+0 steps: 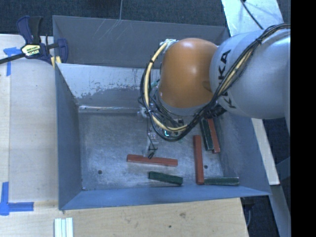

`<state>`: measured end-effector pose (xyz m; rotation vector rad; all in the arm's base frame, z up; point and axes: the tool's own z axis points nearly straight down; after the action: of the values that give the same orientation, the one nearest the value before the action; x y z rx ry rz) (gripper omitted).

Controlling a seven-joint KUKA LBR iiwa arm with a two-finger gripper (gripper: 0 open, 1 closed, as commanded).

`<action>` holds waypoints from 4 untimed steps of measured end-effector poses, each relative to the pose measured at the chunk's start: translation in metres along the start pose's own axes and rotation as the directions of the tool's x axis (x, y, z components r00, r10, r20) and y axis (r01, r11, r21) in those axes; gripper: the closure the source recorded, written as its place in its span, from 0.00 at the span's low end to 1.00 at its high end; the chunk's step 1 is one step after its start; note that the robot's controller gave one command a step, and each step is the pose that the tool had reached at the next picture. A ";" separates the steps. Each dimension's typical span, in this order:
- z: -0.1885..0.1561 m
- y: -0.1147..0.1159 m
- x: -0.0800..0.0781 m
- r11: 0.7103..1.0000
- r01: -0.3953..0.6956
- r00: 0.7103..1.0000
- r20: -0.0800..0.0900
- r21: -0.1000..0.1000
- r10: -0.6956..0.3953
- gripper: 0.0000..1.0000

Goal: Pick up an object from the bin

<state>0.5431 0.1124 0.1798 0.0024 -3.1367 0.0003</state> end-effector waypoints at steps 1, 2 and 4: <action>0.082 -0.025 0.047 0.999 -0.054 0.999 -0.004 0.002 0.054 0.00; 0.111 -0.053 0.036 0.998 -0.067 0.998 0.002 0.000 0.067 0.00; 0.106 -0.021 0.022 0.991 -0.134 0.991 0.010 0.003 0.134 1.00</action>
Offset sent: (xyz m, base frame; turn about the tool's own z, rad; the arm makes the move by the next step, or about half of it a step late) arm -0.0439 -0.0240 -0.0768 0.0541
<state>0.5211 0.0917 0.0740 -0.2086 -3.1400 0.0061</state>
